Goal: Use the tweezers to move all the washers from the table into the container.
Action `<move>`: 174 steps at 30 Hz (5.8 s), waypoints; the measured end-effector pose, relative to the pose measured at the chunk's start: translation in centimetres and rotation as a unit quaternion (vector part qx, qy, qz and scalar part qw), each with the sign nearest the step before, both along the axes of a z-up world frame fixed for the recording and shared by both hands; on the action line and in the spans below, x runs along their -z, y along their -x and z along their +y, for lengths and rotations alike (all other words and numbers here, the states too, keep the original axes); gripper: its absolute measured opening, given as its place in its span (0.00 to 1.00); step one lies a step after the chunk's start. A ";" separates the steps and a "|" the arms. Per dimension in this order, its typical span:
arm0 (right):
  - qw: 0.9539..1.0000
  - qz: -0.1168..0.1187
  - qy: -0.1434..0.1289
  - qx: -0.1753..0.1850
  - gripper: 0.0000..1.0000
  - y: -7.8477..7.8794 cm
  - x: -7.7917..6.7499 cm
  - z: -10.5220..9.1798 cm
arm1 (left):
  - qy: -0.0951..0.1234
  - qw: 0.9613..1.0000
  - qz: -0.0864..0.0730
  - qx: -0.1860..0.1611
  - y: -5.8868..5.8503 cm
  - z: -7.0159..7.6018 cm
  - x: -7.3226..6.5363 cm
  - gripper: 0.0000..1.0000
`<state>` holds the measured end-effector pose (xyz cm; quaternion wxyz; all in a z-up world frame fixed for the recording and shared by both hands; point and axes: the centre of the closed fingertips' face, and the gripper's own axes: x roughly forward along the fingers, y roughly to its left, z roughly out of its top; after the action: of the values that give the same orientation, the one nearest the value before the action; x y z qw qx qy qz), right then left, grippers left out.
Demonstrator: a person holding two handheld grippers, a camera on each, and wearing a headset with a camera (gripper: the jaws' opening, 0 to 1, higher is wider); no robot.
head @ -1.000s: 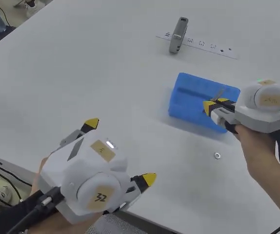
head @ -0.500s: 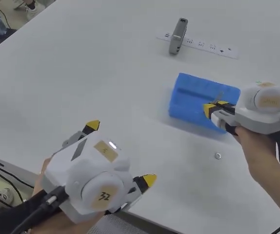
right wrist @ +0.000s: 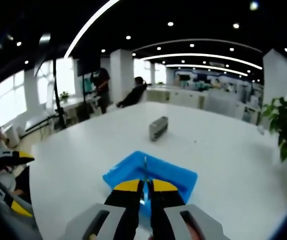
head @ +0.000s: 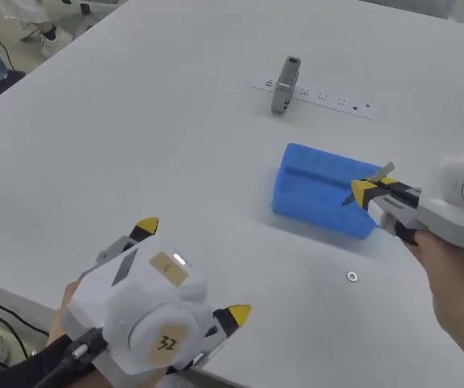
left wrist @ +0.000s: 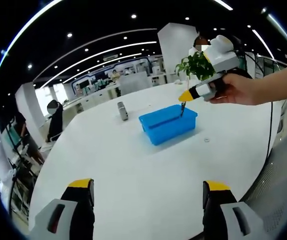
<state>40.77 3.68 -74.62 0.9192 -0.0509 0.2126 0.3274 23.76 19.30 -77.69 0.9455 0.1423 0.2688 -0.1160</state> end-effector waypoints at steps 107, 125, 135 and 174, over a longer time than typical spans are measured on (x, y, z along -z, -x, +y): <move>0.995 0.045 0.094 0.004 0.03 -2.6 6.2 -0.7 | -0.018 1.000 0.017 0.005 0.2 0.0 0.7 0.89; 0.998 -0.014 0.044 -0.039 0.03 0.9 -1.8 0.1 | -0.018 1.000 0.011 0.005 0.1 0.0 0.6 0.89; 0.982 -0.002 0.129 -0.136 0.03 5.6 -0.1 0.3 | -0.017 1.000 0.006 0.002 0.0 0.1 0.5 0.89; 0.816 0.078 0.372 -0.436 0.03 12.6 11.8 2.4 | -0.024 1.000 0.009 -0.004 0.1 0.4 0.6 0.88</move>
<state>28.14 6.04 -86.42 0.5721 -0.4501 0.3449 0.5926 23.65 19.69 -78.32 0.9399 0.1624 0.2806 -0.1071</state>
